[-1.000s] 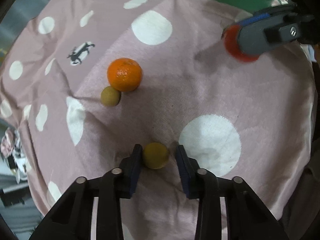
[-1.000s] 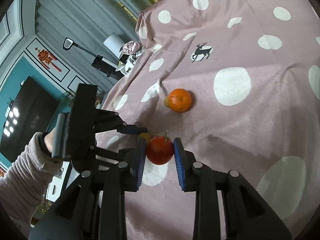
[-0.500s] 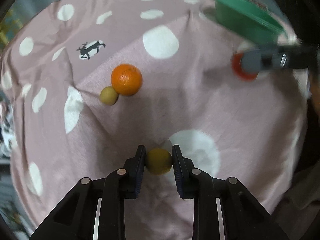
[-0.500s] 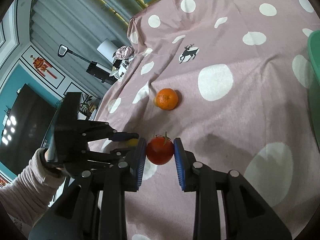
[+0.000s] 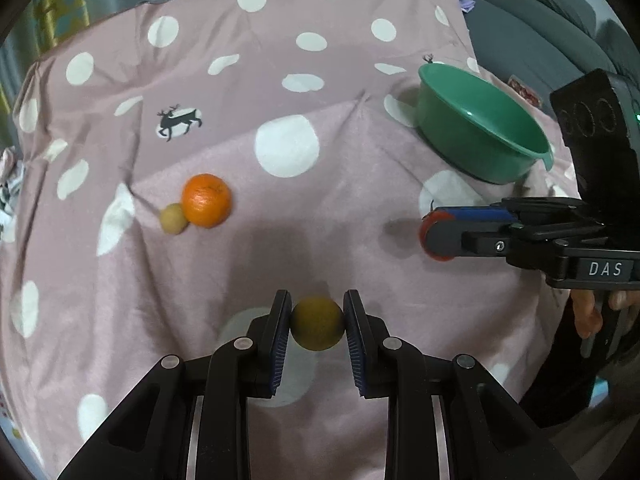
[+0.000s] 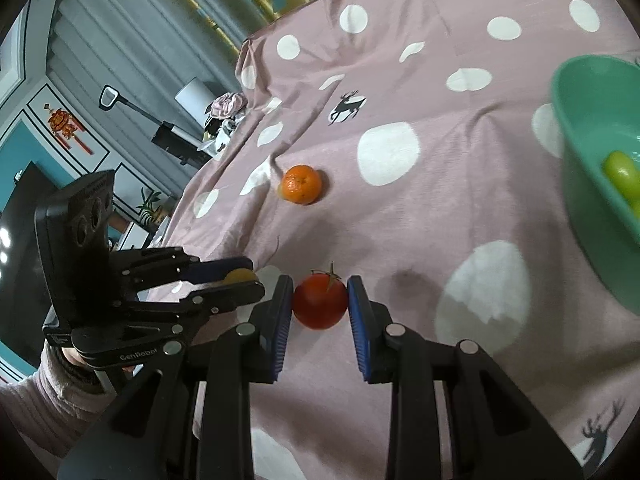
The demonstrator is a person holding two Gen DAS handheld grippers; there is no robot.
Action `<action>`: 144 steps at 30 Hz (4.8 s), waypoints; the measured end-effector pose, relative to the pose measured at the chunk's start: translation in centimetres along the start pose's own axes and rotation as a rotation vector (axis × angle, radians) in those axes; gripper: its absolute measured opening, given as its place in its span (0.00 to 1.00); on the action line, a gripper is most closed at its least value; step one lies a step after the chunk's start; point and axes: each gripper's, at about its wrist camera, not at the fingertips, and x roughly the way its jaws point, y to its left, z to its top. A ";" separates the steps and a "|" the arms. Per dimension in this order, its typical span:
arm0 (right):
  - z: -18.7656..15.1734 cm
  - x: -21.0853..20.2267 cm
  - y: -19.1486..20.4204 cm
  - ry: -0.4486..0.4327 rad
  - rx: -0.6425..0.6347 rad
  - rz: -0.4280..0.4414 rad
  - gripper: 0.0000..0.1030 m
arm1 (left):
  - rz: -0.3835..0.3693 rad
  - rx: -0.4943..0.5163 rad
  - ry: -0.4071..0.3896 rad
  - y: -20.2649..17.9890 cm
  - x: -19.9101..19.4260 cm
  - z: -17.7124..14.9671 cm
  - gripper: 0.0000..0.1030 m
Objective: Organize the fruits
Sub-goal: 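Carry the tomato and yellow fruit into the green bowl, then open both tools to release the fruits into the bowl, then move both tools back to the tangerine and last yellow fruit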
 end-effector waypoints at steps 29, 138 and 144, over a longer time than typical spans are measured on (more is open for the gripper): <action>0.6 -9.7 -4.4 -0.253 0.078 -0.049 0.28 | -0.014 0.053 -0.122 -6.9 -1.3 6.5 0.26; -2.1 -15.4 -7.2 -0.268 0.012 -0.340 0.58 | 0.036 -0.051 -0.137 -7.2 1.4 3.0 0.77; -1.9 -13.9 -5.2 -0.227 -0.036 -0.302 0.58 | 0.020 -0.226 -0.112 -2.3 0.0 -1.6 0.77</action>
